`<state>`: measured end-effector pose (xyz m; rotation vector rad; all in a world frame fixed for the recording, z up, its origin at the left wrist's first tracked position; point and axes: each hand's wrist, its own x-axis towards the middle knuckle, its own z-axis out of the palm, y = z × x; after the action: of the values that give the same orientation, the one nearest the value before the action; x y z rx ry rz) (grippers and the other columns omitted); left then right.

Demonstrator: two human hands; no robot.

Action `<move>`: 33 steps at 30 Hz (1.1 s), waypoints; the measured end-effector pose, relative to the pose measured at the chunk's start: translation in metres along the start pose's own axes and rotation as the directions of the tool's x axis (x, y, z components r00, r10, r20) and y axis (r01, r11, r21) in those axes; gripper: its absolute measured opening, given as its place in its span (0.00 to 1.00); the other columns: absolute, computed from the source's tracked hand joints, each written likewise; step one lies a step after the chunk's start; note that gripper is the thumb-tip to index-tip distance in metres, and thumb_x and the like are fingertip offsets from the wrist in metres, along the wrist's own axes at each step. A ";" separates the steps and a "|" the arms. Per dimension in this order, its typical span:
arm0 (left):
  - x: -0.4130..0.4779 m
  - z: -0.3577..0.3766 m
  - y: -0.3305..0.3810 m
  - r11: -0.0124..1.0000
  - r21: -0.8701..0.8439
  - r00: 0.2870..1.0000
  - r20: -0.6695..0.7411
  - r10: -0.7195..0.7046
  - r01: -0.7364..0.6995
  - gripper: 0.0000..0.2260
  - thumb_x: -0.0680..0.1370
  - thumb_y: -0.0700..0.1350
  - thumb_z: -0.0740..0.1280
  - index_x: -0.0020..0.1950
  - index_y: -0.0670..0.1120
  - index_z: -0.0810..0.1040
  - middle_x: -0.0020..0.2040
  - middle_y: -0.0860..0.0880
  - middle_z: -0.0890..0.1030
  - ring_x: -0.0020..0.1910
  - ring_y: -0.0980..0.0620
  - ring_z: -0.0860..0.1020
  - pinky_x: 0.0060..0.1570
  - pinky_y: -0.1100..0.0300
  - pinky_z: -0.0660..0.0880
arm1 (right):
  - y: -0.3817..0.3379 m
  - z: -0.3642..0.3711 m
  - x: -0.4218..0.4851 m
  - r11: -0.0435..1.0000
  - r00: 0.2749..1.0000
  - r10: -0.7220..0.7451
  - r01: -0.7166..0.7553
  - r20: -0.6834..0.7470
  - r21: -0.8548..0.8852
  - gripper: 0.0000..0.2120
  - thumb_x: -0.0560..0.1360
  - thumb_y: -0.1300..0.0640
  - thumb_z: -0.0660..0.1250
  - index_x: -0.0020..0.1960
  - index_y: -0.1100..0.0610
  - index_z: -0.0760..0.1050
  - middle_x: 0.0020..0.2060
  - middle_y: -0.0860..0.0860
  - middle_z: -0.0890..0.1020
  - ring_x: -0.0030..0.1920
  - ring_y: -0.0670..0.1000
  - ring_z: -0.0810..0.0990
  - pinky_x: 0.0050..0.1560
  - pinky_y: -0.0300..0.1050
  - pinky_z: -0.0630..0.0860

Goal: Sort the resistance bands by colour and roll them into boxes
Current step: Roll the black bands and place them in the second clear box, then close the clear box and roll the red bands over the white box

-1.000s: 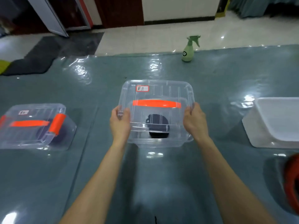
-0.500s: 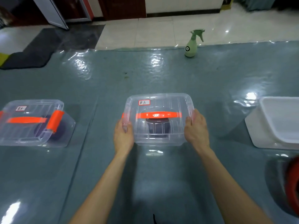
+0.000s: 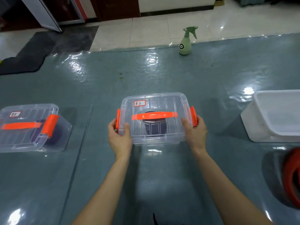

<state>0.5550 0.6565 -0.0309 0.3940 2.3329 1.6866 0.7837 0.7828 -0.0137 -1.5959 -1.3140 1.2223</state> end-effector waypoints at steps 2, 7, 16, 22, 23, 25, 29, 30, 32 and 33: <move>-0.003 -0.001 0.005 0.997 0.053 0.998 -0.010 0.063 -0.062 0.16 0.80 0.47 0.75 0.67 0.52 0.80 0.57 0.59 0.84 0.52 0.64 0.81 0.56 0.65 0.76 | -0.002 -0.002 -0.003 0.988 0.990 -0.137 0.134 -0.022 -0.080 0.23 0.80 0.48 0.74 0.73 0.49 0.77 0.59 0.45 0.84 0.57 0.49 0.84 0.63 0.51 0.81; -0.007 -0.003 0.009 0.984 0.125 0.990 -0.044 0.131 -0.125 0.15 0.80 0.46 0.76 0.66 0.51 0.83 0.57 0.55 0.86 0.53 0.55 0.82 0.57 0.59 0.78 | -0.005 -0.003 -0.011 0.924 0.941 -0.339 0.328 -0.022 -0.197 0.22 0.83 0.55 0.69 0.76 0.49 0.76 0.57 0.46 0.84 0.56 0.49 0.83 0.63 0.48 0.80; -0.010 -0.001 0.014 0.941 0.227 0.964 -0.029 0.263 -0.250 0.10 0.81 0.41 0.74 0.62 0.44 0.84 0.58 0.48 0.86 0.54 0.45 0.83 0.59 0.45 0.81 | -0.008 -0.001 -0.014 0.866 0.906 -0.423 0.403 -0.005 -0.296 0.20 0.85 0.60 0.66 0.77 0.58 0.77 0.68 0.57 0.84 0.67 0.59 0.84 0.70 0.58 0.79; -0.020 -0.018 0.016 0.730 0.545 0.909 0.298 0.291 -0.413 0.28 0.84 0.58 0.66 0.80 0.46 0.69 0.78 0.44 0.73 0.72 0.38 0.76 0.66 0.41 0.78 | -0.022 -0.010 -0.021 0.773 0.893 -0.438 0.434 0.105 -0.463 0.24 0.85 0.58 0.61 0.81 0.53 0.71 0.68 0.55 0.83 0.61 0.60 0.84 0.63 0.57 0.80; -0.022 -0.021 0.016 0.697 0.567 0.893 0.363 0.266 -0.438 0.33 0.85 0.61 0.63 0.85 0.45 0.62 0.84 0.42 0.66 0.78 0.37 0.71 0.72 0.40 0.75 | -0.026 -0.012 -0.024 0.743 0.893 -0.426 0.438 0.148 -0.506 0.25 0.86 0.57 0.59 0.83 0.52 0.68 0.71 0.55 0.81 0.61 0.61 0.83 0.62 0.58 0.80; -0.023 -0.026 0.018 0.689 0.556 0.866 0.447 0.223 -0.465 0.38 0.86 0.65 0.59 0.89 0.46 0.51 0.88 0.41 0.56 0.83 0.36 0.64 0.78 0.39 0.70 | -0.033 -0.017 -0.029 0.670 0.896 -0.377 0.439 0.235 -0.599 0.26 0.88 0.54 0.57 0.85 0.53 0.62 0.75 0.55 0.76 0.63 0.65 0.81 0.61 0.60 0.79; -0.022 -0.033 0.026 0.640 0.566 0.830 0.513 0.220 -0.519 0.40 0.86 0.65 0.58 0.90 0.47 0.46 0.88 0.36 0.54 0.85 0.34 0.58 0.83 0.37 0.60 | -0.047 -0.036 -0.052 0.565 0.910 -0.256 0.415 0.327 -0.713 0.26 0.89 0.48 0.56 0.84 0.55 0.60 0.69 0.59 0.77 0.65 0.66 0.78 0.63 0.60 0.75; -0.026 -0.034 0.027 0.593 0.583 0.819 0.508 0.268 -0.555 0.39 0.86 0.65 0.59 0.89 0.46 0.50 0.87 0.35 0.54 0.85 0.33 0.58 0.83 0.36 0.59 | -0.046 -0.044 -0.063 0.566 0.913 -0.245 0.409 0.327 -0.716 0.24 0.89 0.49 0.56 0.83 0.55 0.63 0.66 0.60 0.79 0.64 0.66 0.78 0.62 0.59 0.75; -0.044 -0.034 0.027 0.475 0.576 0.746 0.523 0.411 -0.665 0.38 0.84 0.64 0.62 0.87 0.43 0.58 0.87 0.36 0.57 0.85 0.33 0.59 0.84 0.35 0.55 | -0.032 -0.063 -0.086 0.556 0.915 -0.225 0.402 0.334 -0.728 0.21 0.87 0.52 0.58 0.79 0.55 0.68 0.63 0.60 0.81 0.62 0.66 0.80 0.60 0.60 0.77; -0.059 -0.030 0.026 0.425 0.535 0.683 0.552 0.478 -0.730 0.37 0.83 0.62 0.63 0.86 0.43 0.61 0.86 0.36 0.60 0.85 0.33 0.60 0.84 0.36 0.53 | -0.018 -0.075 -0.098 0.516 0.917 -0.201 0.397 0.343 -0.759 0.19 0.87 0.53 0.59 0.76 0.55 0.72 0.63 0.59 0.82 0.63 0.65 0.80 0.61 0.59 0.77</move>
<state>0.6020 0.6169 0.0048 1.7412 2.6377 0.5979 0.8472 0.6935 0.0467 -1.7095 -2.4439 0.5420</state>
